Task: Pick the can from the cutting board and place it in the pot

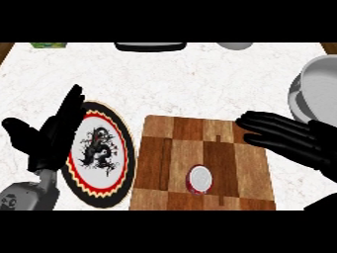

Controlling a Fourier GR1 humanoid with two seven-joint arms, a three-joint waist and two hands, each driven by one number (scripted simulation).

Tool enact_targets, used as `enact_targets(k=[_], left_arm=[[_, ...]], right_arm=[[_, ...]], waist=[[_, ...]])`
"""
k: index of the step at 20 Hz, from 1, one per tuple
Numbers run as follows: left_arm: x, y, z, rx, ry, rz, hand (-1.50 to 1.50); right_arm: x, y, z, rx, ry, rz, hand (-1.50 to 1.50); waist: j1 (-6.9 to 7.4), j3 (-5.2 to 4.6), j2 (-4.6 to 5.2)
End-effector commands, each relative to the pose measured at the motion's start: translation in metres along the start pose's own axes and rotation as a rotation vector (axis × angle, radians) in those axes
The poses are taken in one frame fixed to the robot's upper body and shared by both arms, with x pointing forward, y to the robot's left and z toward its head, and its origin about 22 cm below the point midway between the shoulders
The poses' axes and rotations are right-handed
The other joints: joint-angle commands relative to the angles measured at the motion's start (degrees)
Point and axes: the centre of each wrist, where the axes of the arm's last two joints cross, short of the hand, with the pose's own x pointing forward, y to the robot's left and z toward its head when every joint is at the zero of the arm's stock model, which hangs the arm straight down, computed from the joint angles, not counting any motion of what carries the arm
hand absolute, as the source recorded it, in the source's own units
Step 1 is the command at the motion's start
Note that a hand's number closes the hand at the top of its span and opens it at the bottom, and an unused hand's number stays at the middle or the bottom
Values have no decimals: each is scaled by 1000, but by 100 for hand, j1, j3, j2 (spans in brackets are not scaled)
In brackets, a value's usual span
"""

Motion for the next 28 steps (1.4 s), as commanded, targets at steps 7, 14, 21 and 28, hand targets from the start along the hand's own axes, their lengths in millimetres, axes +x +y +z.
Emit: enact_targets(k=[7,14,21,28], left_arm=[[-2,-12,-4,-10,-1,1,0],[8,-8,-8,1,-3,-4,0],[12,-19,8,-2,-29,-2,0],[14,-3,23,-19,-15,-11,0]], right_arm=[[62,-30,-28,263,240,172,-150],[46,1,-67,289,358,144,-150],[38,13,-44,414,431,203,-150],[34,48,-66,392,490,240,-150]], waist=[[88,-12,28],[122,3,43],[74,11,30],[103,9,29]])
